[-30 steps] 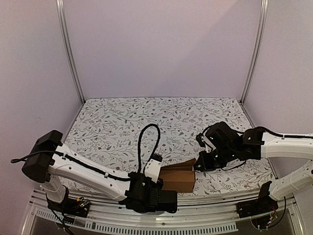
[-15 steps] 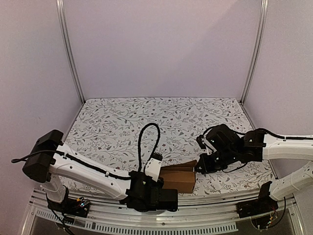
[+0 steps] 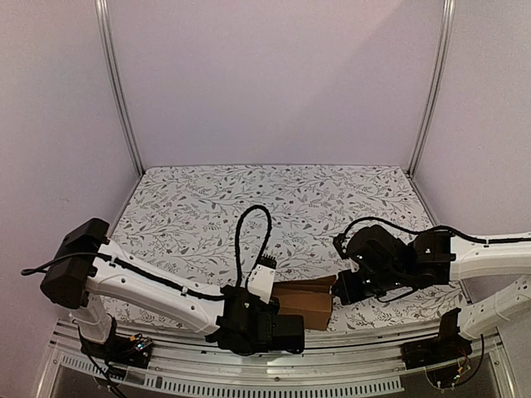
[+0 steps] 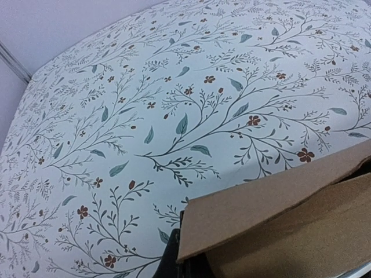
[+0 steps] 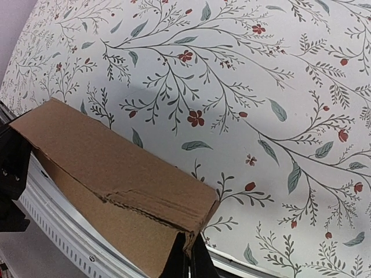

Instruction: Fold the paper box

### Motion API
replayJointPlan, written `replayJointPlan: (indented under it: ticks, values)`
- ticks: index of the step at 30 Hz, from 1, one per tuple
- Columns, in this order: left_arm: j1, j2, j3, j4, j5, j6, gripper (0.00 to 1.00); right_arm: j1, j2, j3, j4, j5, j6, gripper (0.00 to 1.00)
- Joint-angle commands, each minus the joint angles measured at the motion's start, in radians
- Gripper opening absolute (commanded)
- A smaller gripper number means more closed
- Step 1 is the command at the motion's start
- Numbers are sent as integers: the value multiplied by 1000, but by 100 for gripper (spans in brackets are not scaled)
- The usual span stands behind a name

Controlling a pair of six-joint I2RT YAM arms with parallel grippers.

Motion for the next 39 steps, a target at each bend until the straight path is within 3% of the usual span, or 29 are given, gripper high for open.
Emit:
replayJointPlan:
  ticks: [1,12,39]
  values:
    - [13,73,-4,64,207,18,0,53,-8,-19,60,25,36,0]
    - [16,80,4,56,219,12,0,131,21,3,58,89,83,0]
    - [14,78,8,31,217,-10,0,173,69,105,67,94,137,0]
